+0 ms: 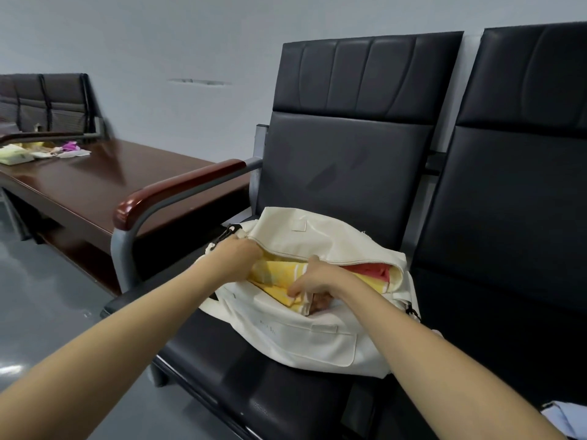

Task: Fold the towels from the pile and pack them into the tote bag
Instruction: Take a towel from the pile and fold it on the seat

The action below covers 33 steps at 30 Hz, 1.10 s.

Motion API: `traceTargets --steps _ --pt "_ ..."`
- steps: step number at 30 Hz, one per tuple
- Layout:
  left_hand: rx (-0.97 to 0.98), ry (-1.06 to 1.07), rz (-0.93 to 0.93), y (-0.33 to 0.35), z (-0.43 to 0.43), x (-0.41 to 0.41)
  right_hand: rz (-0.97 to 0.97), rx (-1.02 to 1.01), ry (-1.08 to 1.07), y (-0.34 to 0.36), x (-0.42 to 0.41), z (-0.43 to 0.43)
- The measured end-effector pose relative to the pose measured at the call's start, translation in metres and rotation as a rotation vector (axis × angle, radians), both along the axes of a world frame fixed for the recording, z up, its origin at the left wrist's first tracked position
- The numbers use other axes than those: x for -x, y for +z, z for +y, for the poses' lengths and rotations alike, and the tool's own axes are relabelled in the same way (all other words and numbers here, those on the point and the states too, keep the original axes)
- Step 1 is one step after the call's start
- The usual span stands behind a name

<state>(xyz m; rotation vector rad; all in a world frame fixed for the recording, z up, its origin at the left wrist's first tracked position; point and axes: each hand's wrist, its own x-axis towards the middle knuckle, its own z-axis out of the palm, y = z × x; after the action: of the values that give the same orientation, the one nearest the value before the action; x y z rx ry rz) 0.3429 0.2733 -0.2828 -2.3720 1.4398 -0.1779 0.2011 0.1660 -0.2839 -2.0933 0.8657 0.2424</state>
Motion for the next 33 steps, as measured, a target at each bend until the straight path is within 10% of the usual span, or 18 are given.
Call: traceTargets --steps 6,13,27,33 --pt "-0.08 0.062 0.416 0.006 -0.017 -0.008 -0.054 0.358 0.136 -0.005 -0.002 -0.003" --pt "-0.384 0.181 0.553 0.028 -0.025 -0.017 -0.073 0.144 0.078 -0.013 -0.015 -0.006" --pt "-0.119 0.011 -0.077 -0.008 -0.022 -0.019 0.049 0.427 0.121 -0.036 -0.048 0.014" --pt "-0.214 0.129 0.064 -0.014 -0.019 -0.011 0.234 0.509 0.337 -0.03 -0.051 0.011"
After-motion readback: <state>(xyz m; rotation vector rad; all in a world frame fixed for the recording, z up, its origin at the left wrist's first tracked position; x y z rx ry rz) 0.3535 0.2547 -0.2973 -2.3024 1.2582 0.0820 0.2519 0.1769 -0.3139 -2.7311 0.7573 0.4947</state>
